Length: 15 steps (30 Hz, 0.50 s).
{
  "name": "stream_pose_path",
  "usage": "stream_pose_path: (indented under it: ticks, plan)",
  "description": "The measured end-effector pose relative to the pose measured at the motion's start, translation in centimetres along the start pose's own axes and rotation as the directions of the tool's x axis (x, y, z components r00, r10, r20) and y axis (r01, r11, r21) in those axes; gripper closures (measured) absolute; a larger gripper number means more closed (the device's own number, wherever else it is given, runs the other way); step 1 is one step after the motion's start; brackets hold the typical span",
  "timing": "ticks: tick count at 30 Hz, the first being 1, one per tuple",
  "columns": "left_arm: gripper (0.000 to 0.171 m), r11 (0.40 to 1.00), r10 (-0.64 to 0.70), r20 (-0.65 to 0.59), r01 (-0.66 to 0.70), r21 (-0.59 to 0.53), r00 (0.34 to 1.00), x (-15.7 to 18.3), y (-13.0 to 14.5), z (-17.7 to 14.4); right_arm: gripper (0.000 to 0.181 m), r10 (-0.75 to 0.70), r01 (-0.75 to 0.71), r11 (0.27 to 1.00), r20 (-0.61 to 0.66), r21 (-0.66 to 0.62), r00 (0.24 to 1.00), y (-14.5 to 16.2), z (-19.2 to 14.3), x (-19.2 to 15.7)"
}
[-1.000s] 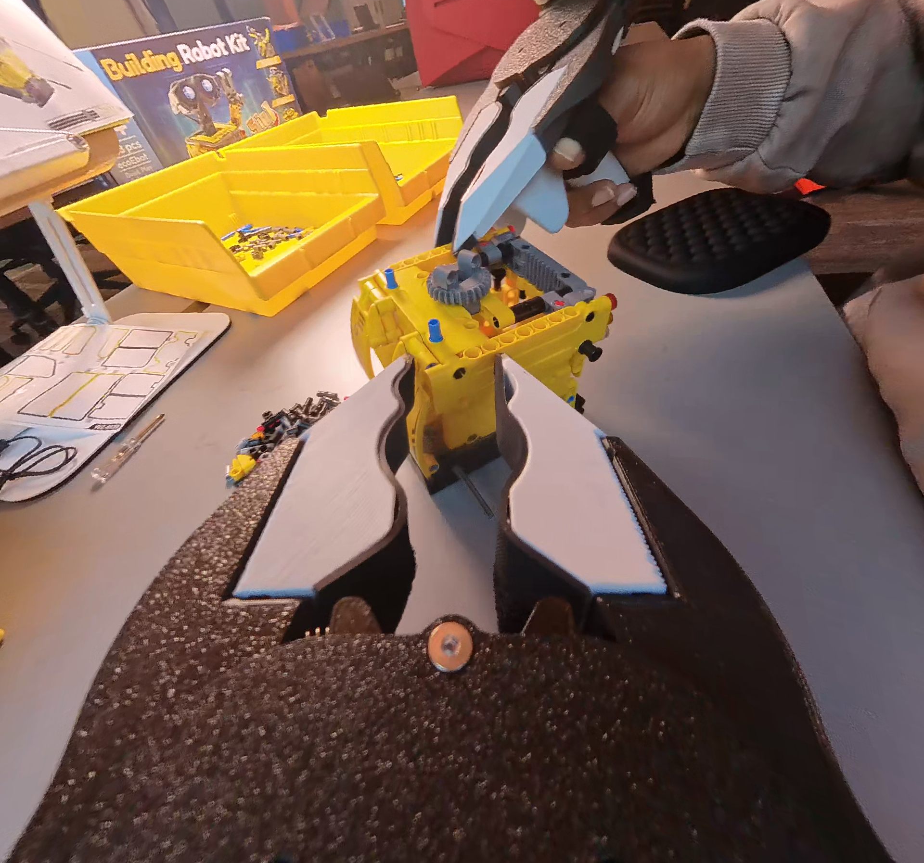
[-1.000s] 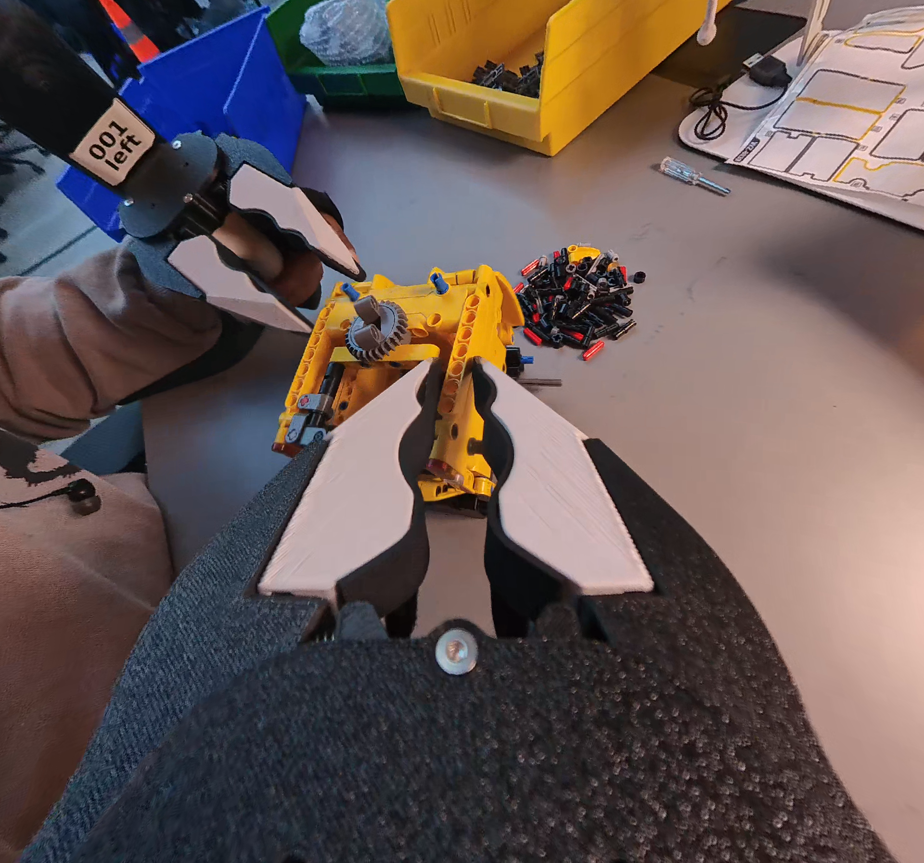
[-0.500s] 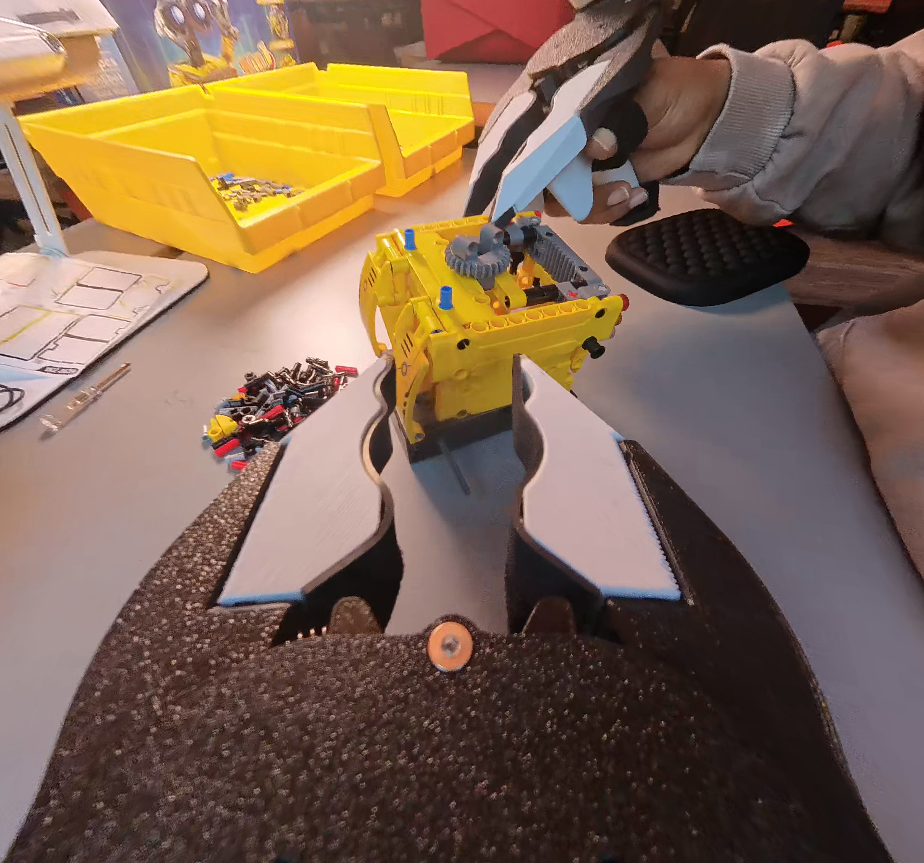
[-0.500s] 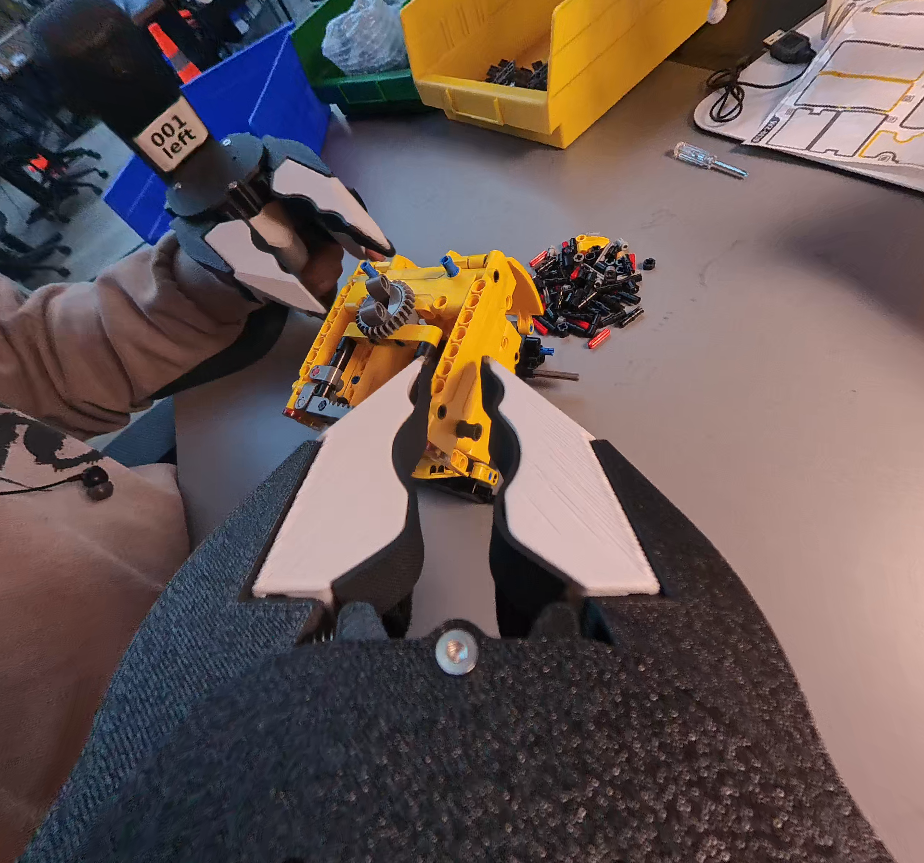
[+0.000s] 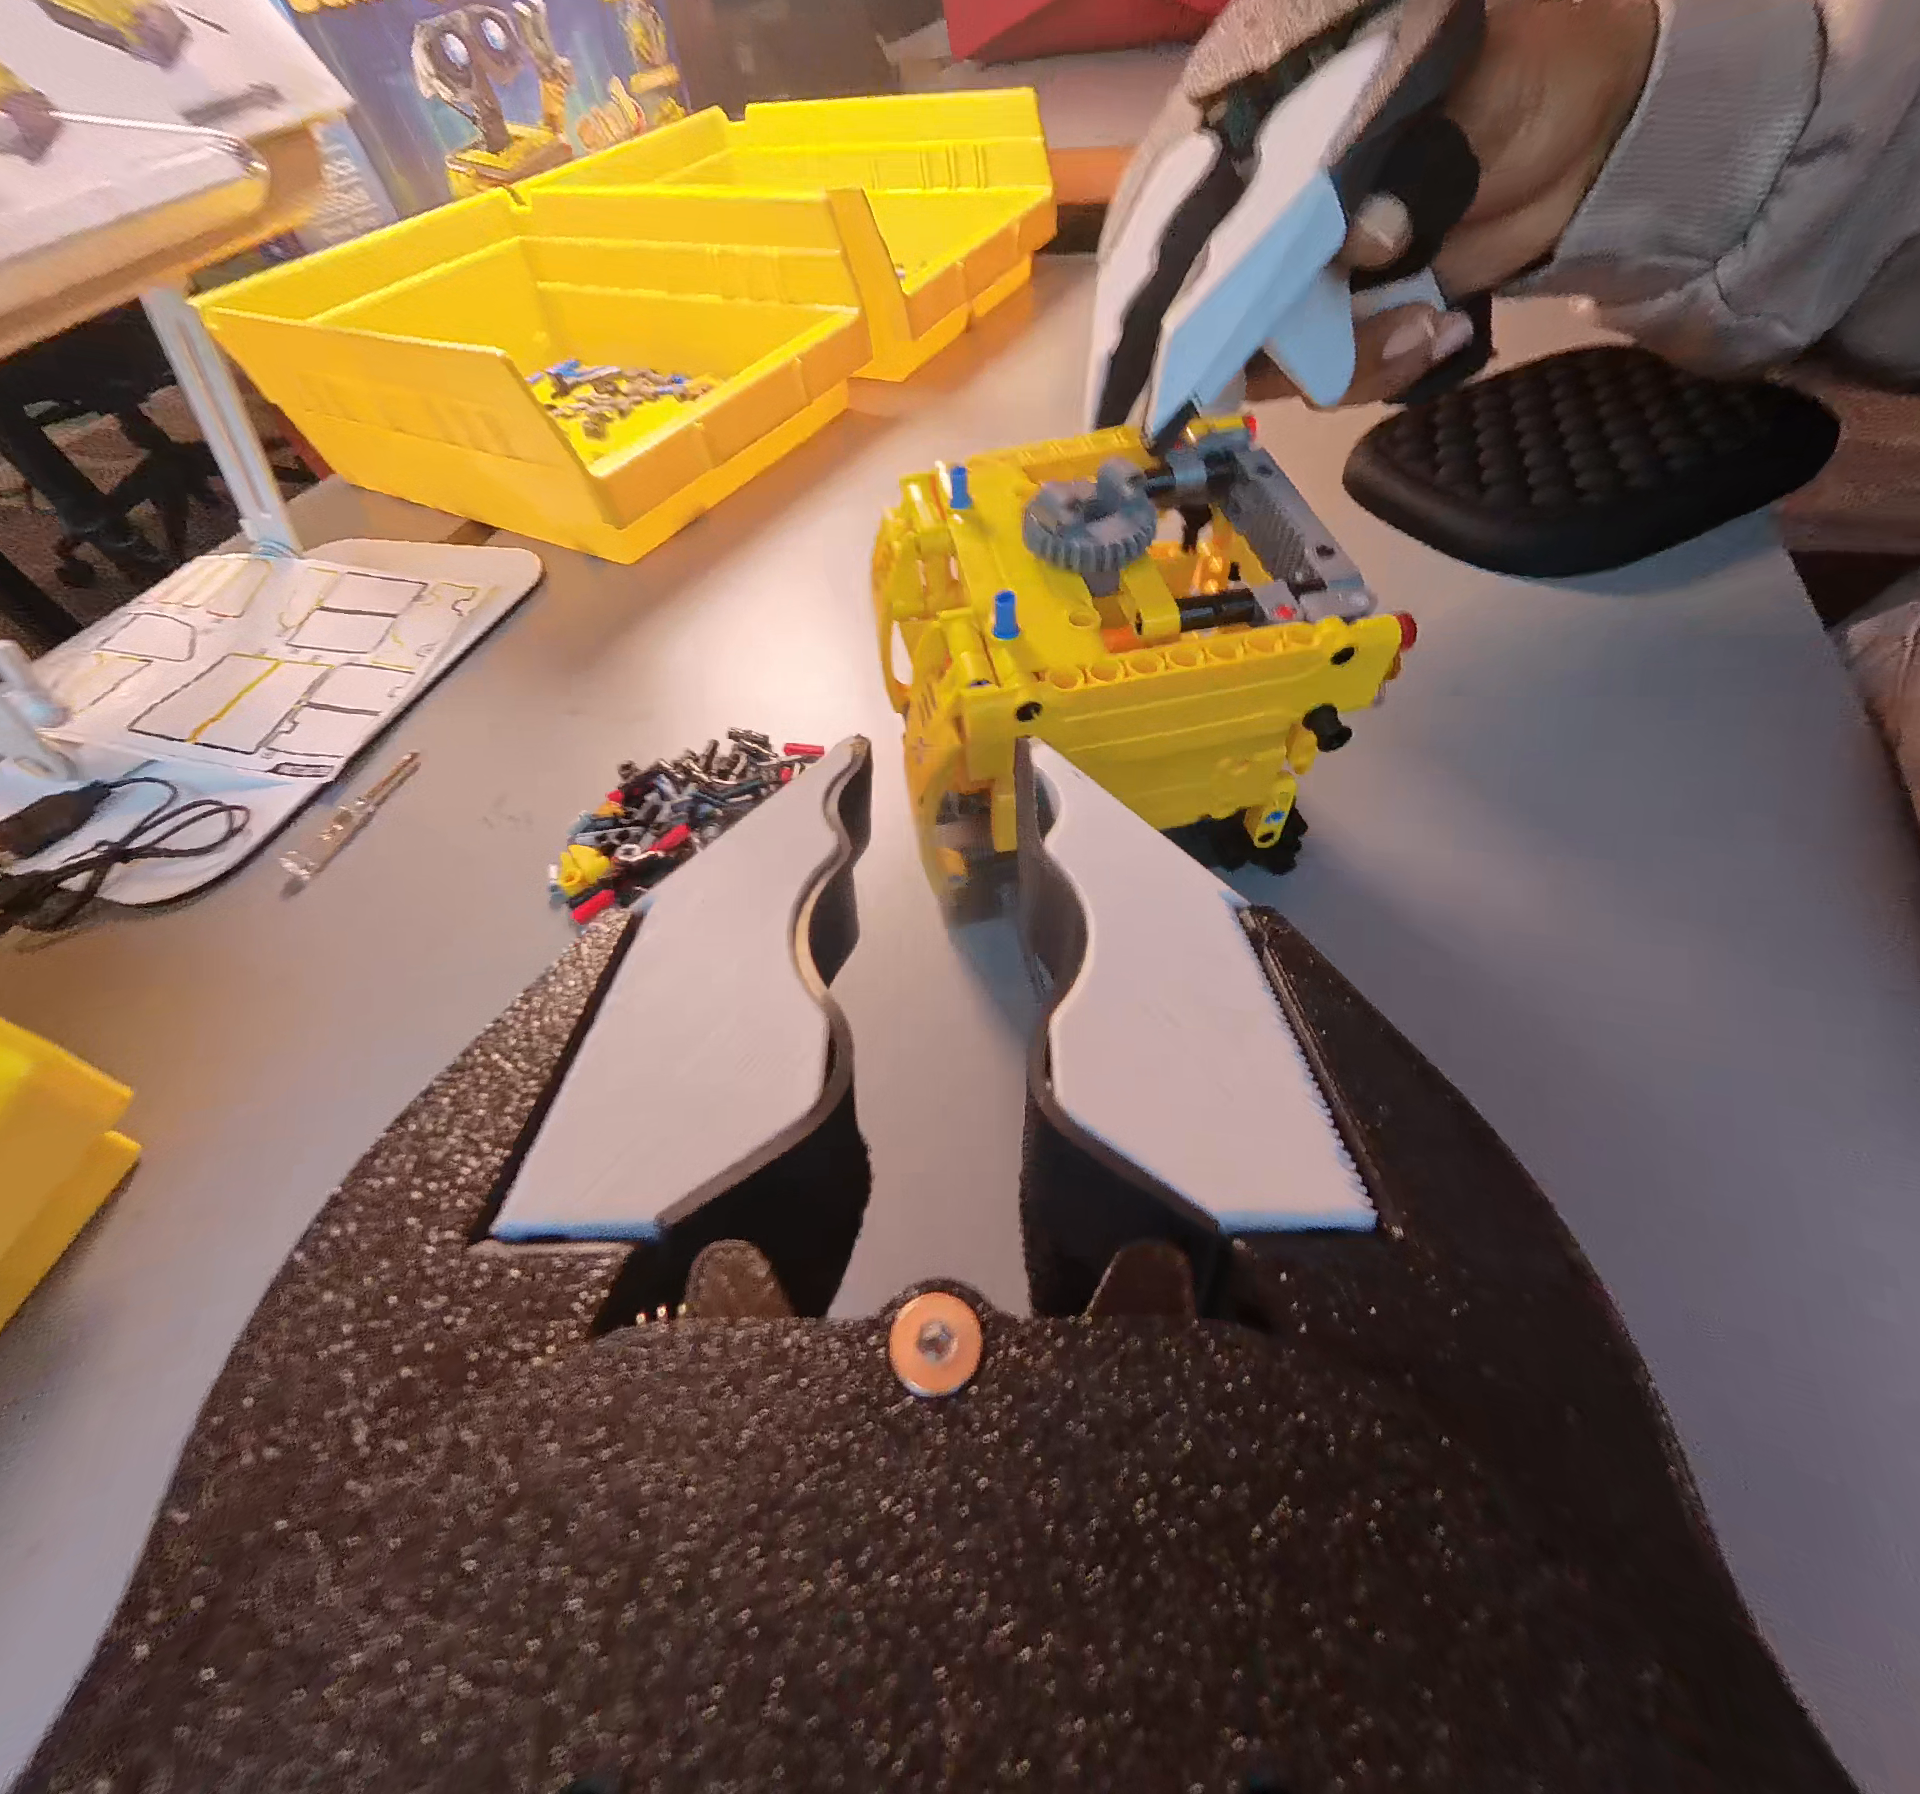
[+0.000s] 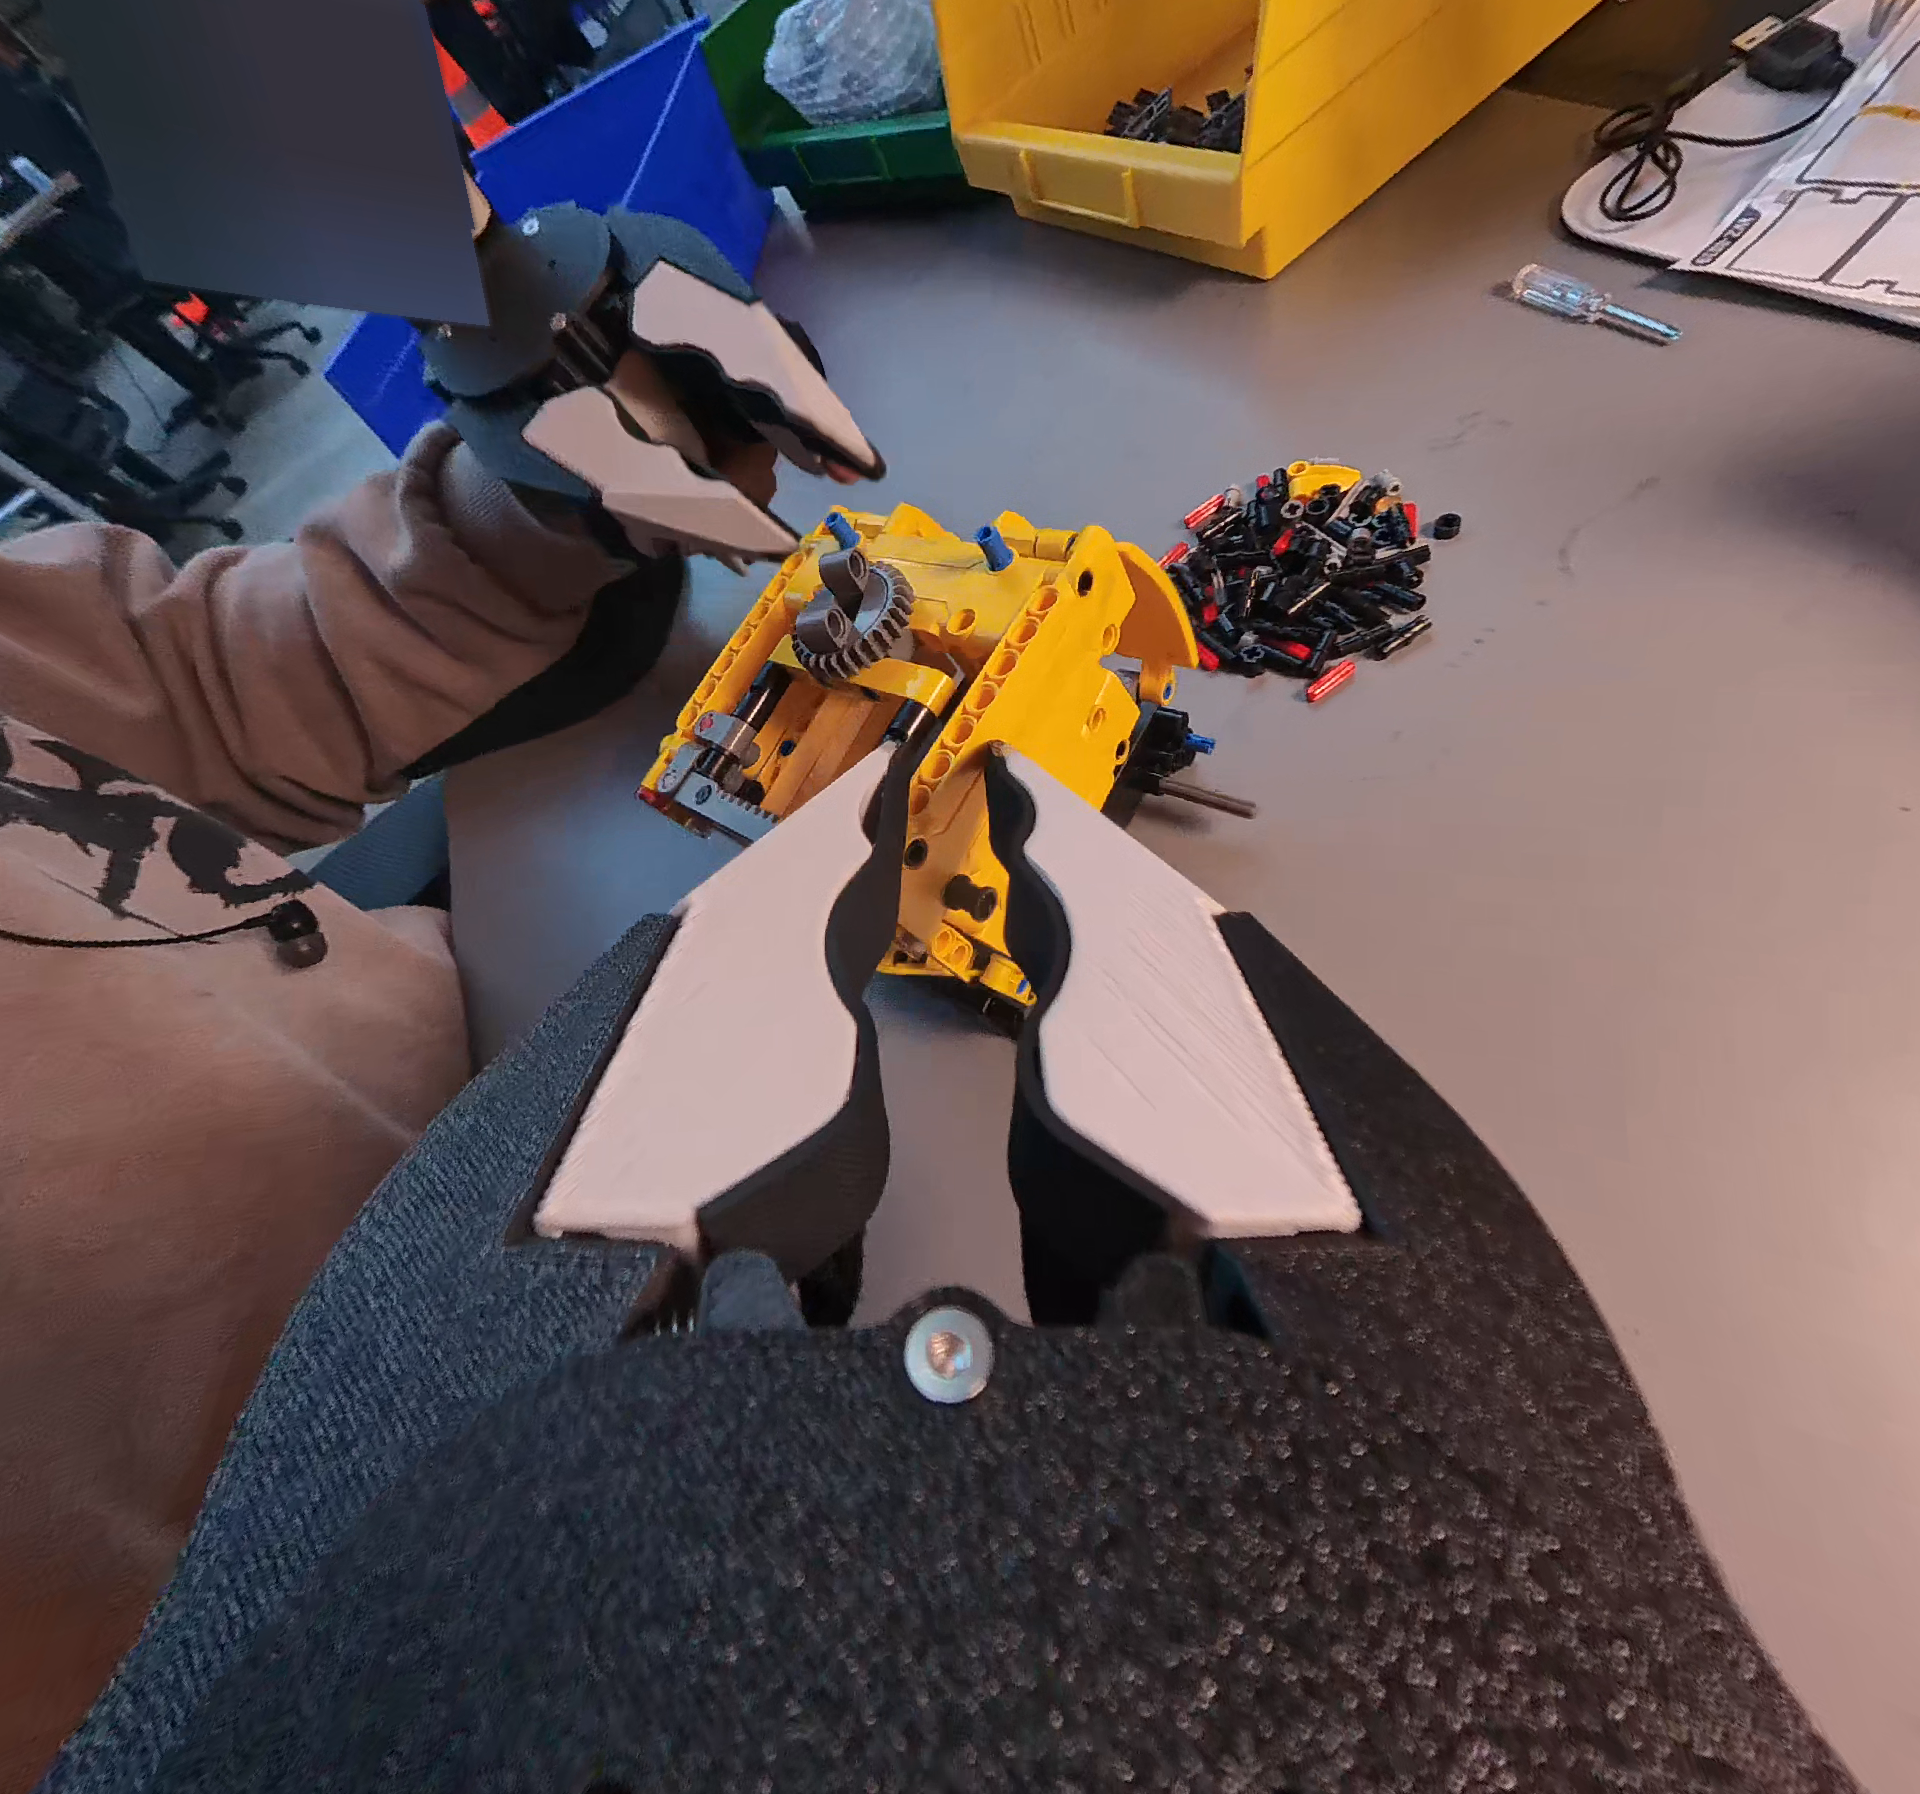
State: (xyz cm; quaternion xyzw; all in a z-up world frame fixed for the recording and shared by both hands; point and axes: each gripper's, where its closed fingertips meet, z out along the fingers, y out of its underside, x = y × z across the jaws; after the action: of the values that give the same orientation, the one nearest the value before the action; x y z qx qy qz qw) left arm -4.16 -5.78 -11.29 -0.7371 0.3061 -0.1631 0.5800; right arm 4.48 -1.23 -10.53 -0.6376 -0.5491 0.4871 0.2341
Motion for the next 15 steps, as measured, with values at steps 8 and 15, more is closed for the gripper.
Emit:
stream_pose_path:
  ticks: [8,15]
  plan:
    - [0.116,0.962,-0.273,-0.095,0.270,-0.043,0.957,0.4,-4.2,1.4,0.157,0.007,-0.018,0.992,-0.085,-0.128,0.996,-0.3,0.0,1.3]
    - [0.108,0.932,-0.263,-0.037,0.244,-0.267,0.964,2.1,-0.9,5.7,0.162,-0.102,0.069,0.964,-0.115,-0.256,0.988,-0.6,0.8,1.7]
